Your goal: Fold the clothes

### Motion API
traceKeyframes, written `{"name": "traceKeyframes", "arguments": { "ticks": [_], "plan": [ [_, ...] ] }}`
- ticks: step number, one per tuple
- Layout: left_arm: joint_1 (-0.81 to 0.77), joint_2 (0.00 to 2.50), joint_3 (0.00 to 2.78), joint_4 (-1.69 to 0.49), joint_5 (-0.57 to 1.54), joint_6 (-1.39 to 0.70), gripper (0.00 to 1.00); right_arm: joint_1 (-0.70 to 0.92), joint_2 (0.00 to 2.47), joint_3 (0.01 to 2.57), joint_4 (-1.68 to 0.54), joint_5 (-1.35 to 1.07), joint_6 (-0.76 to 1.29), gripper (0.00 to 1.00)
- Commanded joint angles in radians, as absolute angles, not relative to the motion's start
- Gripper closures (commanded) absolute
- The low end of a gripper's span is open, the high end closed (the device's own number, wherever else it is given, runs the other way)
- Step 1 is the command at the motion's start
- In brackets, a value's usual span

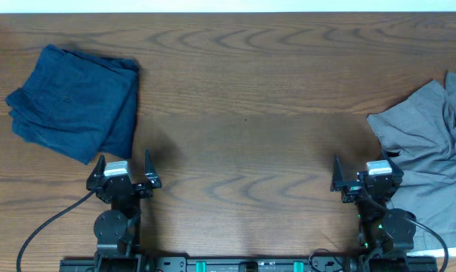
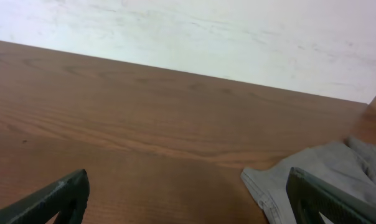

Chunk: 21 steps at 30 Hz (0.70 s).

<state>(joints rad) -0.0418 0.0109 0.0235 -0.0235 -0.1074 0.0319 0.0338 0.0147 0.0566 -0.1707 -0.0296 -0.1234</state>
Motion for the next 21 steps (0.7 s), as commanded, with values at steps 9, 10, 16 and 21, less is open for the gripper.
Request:
{"name": "traceKeyframes", "arguments": {
  "ticks": [9, 10, 16, 21],
  "plan": [
    [-0.038, 0.004, 0.004, -0.063, -0.108, 0.048, 0.02, 0.026, 0.006, 0.048, -0.168, -0.044, -0.123, 0.01],
    [-0.038, 0.004, 0.004, -0.063, -0.108, 0.048, 0.02, 0.026, 0.006, 0.048, -0.168, -0.051, -0.113, 0.01],
    [-0.038, 0.004, 0.004, -0.063, -0.085, -0.039, 0.02, 0.025, 0.014, 0.048, -0.168, -0.056, 0.023, 0.01],
    [-0.038, 0.006, 0.005, -0.073, 0.002, -0.044, 0.02, 0.025, 0.045, 0.053, -0.168, -0.057, 0.022, 0.01]
  ]
}}
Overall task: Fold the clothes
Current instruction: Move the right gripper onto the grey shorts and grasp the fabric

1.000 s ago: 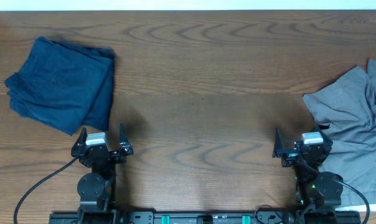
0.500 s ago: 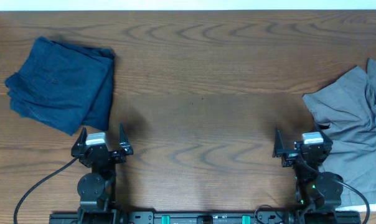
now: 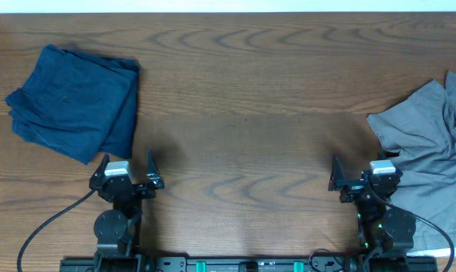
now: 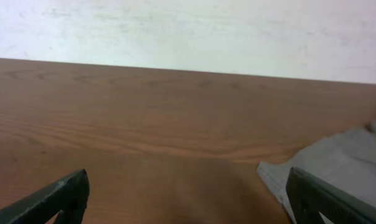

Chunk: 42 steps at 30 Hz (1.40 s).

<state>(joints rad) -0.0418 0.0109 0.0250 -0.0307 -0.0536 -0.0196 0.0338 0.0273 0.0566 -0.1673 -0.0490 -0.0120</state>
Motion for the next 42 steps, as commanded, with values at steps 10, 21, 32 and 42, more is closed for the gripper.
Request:
{"name": "traceKeyframes", "arguments": {
  "ticks": [10, 21, 32, 42],
  "plan": [
    [-0.038, 0.19, 0.173, -0.2, 0.016, -0.07, 0.02, 0.025, 0.273, 0.165, -0.175, -0.053, 0.022, 0.01],
    [-0.038, 0.661, 0.559, -0.51, 0.079, -0.077, 0.02, 0.007, 0.847, 0.546, -0.434, -0.053, 0.018, 0.01],
    [-0.038, 0.92, 0.73, -0.647, 0.167, -0.091, 0.02, -0.079, 1.399, 0.988, -0.723, -0.033, -0.023, 0.01],
    [-0.038, 0.933, 0.73, -0.648, 0.173, -0.091, 0.02, -0.119, 1.614, 0.989, -0.515, 0.316, -0.028, 0.1]
  ]
}}
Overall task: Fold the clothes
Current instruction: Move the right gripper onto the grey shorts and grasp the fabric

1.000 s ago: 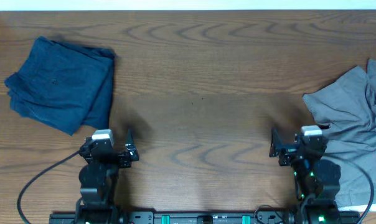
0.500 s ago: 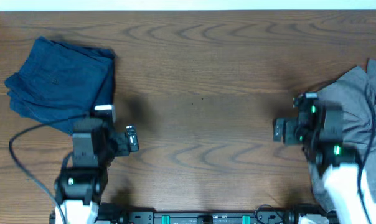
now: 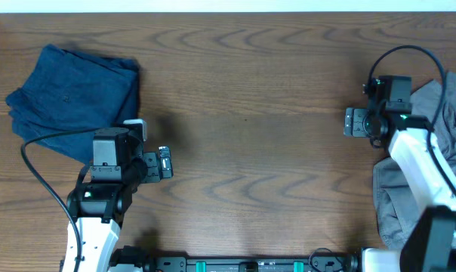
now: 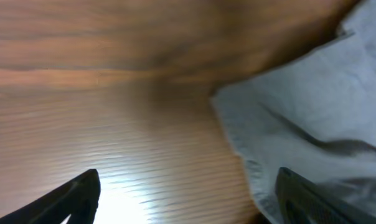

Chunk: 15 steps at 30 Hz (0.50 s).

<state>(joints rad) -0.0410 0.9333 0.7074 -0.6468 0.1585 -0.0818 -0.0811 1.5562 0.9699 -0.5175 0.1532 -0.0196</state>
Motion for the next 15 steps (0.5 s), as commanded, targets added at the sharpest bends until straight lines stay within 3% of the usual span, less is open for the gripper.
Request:
{"name": "traceKeyframes", "arguments": {
  "ticks": [1, 6, 10, 11, 12, 14, 15],
  "plan": [
    [-0.038, 0.934, 0.73, -0.648, 0.173, -0.091, 0.02, -0.125, 1.638, 0.989, -0.516, 0.339, -0.028, 0.1],
    [-0.038, 0.934, 0.73, -0.647, 0.173, -0.091, 0.02, -0.163, 1.744, 0.989, -0.503, 0.353, -0.035, 0.07],
    [-0.038, 0.934, 0.73, -0.648, 0.173, -0.091, 0.02, -0.197, 1.805, 0.989, -0.465, 0.375, -0.004, 0.24],
    [-0.038, 0.934, 0.73, -0.648, 0.173, -0.091, 0.02, -0.202, 1.813, 0.989, -0.456, 0.375, 0.009, 0.3],
    [-0.038, 0.934, 0.73, -0.648, 0.173, -0.092, 0.02, -0.207, 1.82, 0.989, -0.446, 0.374, 0.025, 0.44],
    [-0.038, 0.934, 0.73, -0.647, 0.172, -0.091, 0.02, -0.211, 1.826, 0.989, -0.427, 0.349, 0.06, 0.82],
    [-0.038, 0.934, 0.73, -0.647, 0.172, -0.091, 0.02, -0.211, 1.826, 0.989, -0.415, 0.314, 0.064, 0.95]
  ]
}}
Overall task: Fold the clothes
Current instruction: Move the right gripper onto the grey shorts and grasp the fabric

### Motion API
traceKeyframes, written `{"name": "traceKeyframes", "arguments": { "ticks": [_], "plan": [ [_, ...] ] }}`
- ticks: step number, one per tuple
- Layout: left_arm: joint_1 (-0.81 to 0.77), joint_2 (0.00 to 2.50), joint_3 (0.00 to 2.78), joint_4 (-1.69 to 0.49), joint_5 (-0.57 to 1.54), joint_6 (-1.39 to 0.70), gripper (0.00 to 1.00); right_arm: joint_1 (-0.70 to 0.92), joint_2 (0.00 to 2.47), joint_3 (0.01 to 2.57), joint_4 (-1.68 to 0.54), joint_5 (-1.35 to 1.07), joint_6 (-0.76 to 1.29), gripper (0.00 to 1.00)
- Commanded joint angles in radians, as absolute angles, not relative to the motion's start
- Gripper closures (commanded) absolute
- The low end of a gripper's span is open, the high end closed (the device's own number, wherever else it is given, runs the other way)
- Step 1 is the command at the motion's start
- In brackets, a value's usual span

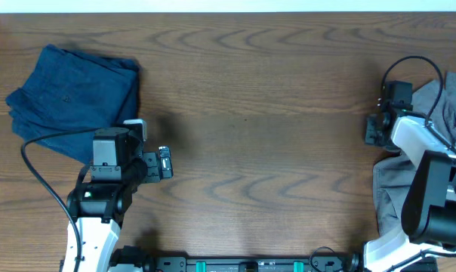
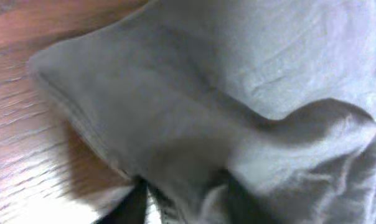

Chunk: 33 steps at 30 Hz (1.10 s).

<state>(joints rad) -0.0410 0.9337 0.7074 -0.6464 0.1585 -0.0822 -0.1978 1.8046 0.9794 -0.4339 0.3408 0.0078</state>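
Observation:
A crumpled grey garment [image 1: 390,193] lies at the table's right edge. My right gripper [image 1: 373,130] is at its left border. In the right wrist view the grey cloth [image 2: 250,74] fills the frame, and a fold of it sits pinched between the dark fingers [image 2: 135,208] of my right gripper [image 2: 185,200]. A folded dark blue garment [image 1: 73,102] rests at the far left. My left gripper [image 1: 166,162] hovers just to its right, pointing toward the table's middle, open and holding nothing.
The brown wooden table [image 1: 251,113] carries both garments. Black cables loop from each arm, one by the front left edge [image 1: 32,181] and one above the right arm [image 1: 413,64]. The arm bases stand along the front edge.
My right gripper has moved right from the bare wood beside the grey garment onto its left border, and its fingers have come together on the cloth. The left arm has not moved.
At first both arms rested low at the front edge with the grippers open. They stayed there a moment later. Then the left arm stood beside the blue garment and the right gripper was open near the grey garment's left edge. Now it grips that edge.

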Motion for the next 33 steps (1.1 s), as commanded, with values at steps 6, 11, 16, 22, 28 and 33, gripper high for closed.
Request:
{"name": "traceKeyframes", "arguments": {
  "ticks": [6, 11, 16, 22, 28, 33],
  "plan": [
    [-0.038, 0.934, 0.73, -0.644, 0.172, -0.091, 0.02, -0.187, 1.825, 0.99, -0.215, -0.121, 0.114, 0.99],
    [-0.038, 0.934, 0.73, -0.627, 0.172, -0.091, 0.02, -0.154, 1.824, 1.008, 0.225, -0.256, 0.457, 0.99],
    [-0.038, 0.934, 0.73, -0.612, 0.172, -0.091, 0.02, -0.13, 1.824, 1.089, 0.541, -0.259, 0.669, 0.87],
    [-0.038, 0.934, 0.73, -0.612, 0.172, -0.091, 0.02, -0.12, 1.822, 1.185, 0.356, -0.361, 0.557, 0.01],
    [-0.038, 0.934, 0.73, -0.612, 0.172, -0.091, 0.02, -0.168, 1.784, 1.185, -0.088, -0.307, 0.45, 0.01],
    [-0.038, 0.934, 0.73, -0.605, 0.173, -0.091, 0.02, -0.231, 1.72, 1.185, -0.471, -0.205, 0.333, 0.01]
  ]
}}
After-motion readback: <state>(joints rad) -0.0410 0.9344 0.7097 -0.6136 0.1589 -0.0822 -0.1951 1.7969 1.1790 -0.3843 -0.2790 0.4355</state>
